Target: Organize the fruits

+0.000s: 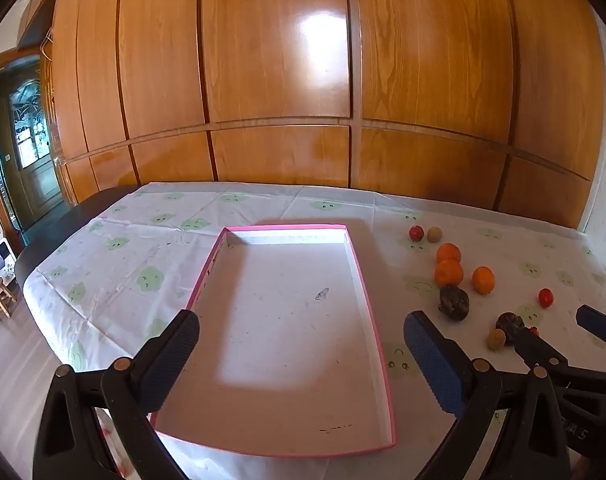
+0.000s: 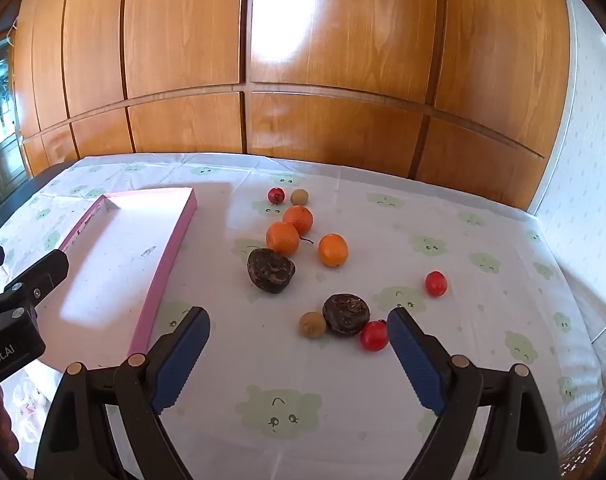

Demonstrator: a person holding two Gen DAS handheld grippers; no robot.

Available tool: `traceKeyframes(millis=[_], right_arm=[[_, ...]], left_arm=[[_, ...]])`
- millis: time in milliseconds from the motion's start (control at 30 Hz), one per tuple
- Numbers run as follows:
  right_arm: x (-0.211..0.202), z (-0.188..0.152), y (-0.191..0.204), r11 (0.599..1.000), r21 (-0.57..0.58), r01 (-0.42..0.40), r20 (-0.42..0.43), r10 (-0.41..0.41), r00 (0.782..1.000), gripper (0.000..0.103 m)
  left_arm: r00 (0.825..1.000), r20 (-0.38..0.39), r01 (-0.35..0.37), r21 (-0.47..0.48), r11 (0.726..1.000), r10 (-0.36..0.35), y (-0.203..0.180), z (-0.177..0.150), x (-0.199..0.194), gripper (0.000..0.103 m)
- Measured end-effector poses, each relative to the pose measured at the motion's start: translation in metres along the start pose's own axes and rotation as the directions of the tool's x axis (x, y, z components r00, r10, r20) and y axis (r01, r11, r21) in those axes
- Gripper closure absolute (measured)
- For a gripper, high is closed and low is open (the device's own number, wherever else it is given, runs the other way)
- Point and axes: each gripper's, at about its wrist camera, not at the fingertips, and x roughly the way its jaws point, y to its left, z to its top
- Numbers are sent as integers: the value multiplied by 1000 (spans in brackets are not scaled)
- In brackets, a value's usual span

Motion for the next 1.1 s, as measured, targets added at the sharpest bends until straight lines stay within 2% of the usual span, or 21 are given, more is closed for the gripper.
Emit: traceKeyframes(millis=[500,1100], right_arm=[[-1,1,-3,1000,-1,-12,30,12,999,11],[-2,4,-4,1000,0,-10,18,10,1000,11]], left_arm=[[1000,-28,8,-13,1000,-8,-3,-4,5,0],[999,-32,11,-9,1000,-11,-5,-4,7,0]])
